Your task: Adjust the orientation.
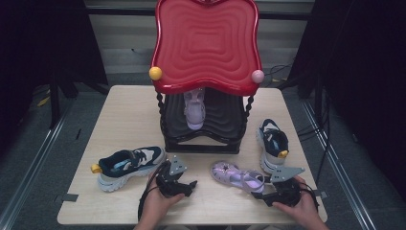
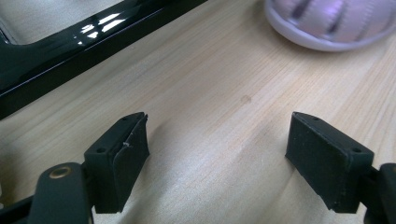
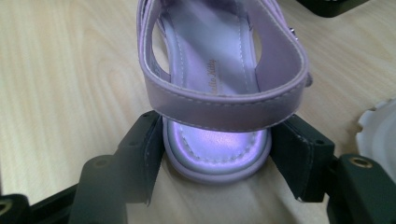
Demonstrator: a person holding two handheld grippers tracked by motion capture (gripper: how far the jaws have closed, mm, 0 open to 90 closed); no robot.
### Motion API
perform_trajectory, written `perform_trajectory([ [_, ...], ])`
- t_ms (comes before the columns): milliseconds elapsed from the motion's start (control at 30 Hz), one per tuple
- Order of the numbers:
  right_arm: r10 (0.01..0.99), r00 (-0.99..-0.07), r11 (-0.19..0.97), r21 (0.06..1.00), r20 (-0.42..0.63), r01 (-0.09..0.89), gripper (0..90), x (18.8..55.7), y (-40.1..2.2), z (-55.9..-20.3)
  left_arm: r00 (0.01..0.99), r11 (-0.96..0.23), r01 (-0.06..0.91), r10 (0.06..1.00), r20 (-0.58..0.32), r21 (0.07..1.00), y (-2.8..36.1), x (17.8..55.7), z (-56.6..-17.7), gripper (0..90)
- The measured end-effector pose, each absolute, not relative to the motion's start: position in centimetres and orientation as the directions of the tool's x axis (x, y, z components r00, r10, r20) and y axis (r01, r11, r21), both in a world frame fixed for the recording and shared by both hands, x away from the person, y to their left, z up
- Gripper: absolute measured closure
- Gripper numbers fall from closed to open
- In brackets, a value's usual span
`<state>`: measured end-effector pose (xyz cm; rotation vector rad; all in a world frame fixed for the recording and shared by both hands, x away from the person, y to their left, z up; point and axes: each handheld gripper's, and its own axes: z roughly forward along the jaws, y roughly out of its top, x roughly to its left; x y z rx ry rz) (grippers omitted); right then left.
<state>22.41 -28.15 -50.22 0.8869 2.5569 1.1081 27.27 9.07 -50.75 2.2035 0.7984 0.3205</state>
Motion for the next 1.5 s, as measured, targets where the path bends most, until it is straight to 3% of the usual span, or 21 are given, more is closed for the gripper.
perform_trajectory([
  [200,0.634,-0.771,0.5,0.729,0.06,0.468,36.5,22.6,-27.9,-50.5,0.777,-0.526,0.44,0.629,-0.016,0.728,9.1,27.3,-50.7,19.7],
  [867,0.58,-0.81,0.49,0.755,0.092,0.437,33.1,20.6,-28.3,-50.3,0.775,-0.523,0.442,0.631,-0.017,0.729,9.1,27.3,-50.7,19.8],
  [1500,0.591,-0.803,0.439,0.806,0.075,0.398,29.2,19.8,-30.1,-46.5,0.774,-0.522,0.443,0.634,-0.017,0.729,9.0,27.2,-50.7,19.8],
])
